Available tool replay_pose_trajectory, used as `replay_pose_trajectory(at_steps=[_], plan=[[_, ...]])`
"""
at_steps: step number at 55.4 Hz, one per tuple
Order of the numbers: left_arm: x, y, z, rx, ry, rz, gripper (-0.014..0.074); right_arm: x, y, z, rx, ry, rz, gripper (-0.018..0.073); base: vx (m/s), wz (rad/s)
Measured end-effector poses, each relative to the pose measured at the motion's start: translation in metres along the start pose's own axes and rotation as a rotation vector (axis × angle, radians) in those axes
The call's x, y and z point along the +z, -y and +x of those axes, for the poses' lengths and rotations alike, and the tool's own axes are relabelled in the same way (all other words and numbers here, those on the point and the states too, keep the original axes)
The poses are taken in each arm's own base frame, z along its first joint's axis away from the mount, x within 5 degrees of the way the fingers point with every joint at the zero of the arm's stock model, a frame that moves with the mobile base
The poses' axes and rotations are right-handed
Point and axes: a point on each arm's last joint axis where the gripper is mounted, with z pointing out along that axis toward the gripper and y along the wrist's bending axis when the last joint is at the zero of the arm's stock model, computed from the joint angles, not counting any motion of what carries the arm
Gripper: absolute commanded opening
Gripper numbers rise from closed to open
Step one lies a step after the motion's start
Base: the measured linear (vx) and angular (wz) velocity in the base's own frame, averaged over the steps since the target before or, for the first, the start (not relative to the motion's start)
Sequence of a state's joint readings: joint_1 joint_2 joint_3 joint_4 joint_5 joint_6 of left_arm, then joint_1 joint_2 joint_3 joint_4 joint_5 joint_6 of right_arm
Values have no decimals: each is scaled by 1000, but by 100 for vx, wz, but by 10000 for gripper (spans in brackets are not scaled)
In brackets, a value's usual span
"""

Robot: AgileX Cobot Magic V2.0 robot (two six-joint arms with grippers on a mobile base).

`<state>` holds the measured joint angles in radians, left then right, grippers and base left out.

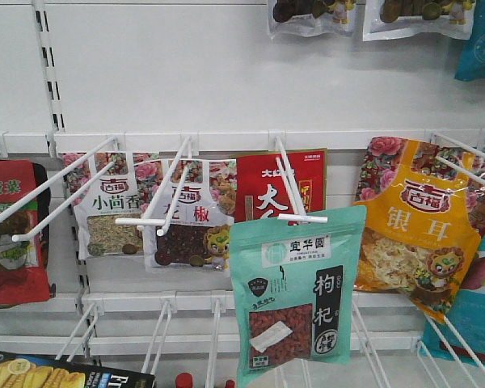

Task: Pick snacks and fruit into basket
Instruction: 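Lift the biscuit box off the shelf with the left gripper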

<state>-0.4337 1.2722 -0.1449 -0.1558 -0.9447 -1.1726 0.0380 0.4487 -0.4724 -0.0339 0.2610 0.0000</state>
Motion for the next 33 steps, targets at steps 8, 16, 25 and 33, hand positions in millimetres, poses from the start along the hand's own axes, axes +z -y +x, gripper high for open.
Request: replay_pose_trajectory(at_steps=[8, 16, 25, 33], plan=[[-11, 17, -9, 186, 60, 82, 16, 0, 0, 0, 0, 0, 0, 501, 0, 0], [-23, 36, -16, 393, 92, 120, 17, 0, 0, 0, 0, 0, 0, 501, 0, 0], [-33, 60, -20, 722, 0, 57, 17, 0, 0, 0, 0, 0, 0, 501, 0, 0], [-50, 68, -28, 962, -109, -40, 17, 0, 0, 0, 0, 0, 0, 501, 0, 0]])
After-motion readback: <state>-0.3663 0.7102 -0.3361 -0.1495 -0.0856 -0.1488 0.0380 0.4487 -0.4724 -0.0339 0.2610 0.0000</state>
